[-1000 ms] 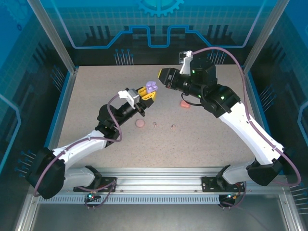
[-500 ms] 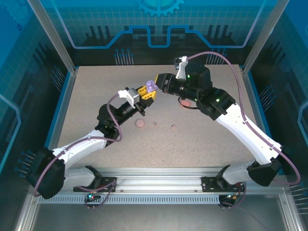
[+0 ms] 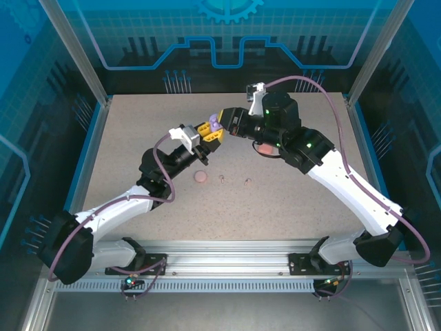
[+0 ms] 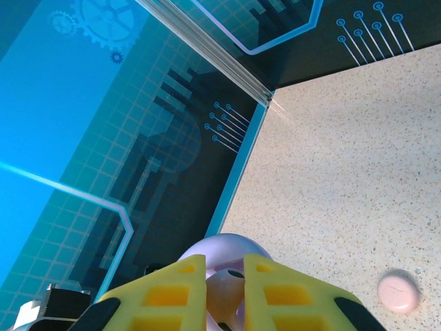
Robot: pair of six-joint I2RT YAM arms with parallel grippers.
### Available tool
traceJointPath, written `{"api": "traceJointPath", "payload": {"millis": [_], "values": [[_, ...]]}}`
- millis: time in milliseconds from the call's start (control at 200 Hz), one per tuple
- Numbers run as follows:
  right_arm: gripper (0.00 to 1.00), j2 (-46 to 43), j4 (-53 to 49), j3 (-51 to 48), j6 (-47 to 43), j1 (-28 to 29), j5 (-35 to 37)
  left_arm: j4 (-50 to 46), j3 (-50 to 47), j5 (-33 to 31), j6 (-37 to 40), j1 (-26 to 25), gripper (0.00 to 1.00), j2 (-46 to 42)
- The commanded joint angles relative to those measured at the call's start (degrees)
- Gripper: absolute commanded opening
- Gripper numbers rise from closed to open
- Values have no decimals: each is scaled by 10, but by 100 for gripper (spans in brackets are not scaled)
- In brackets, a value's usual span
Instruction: Insert wireless bluetooth earbuds into charging case
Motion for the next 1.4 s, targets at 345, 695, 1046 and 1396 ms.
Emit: {"api": "traceJointPath", "payload": {"millis": [345,695,1046,1396], "values": [[51,-23,-2,-15,-4,7,29,31,22,2,-4,-3,0,0],[63,-52,-55,24,-31,-45,46,20,14,6,-6,-2,0,3],[17,78,-161,168,-103,-91,-22,3,3,28,-29,-3,0,22],[0,209,-220,286,-126,-90,-85,-8,20,58,-49,-4,0,49]]}}
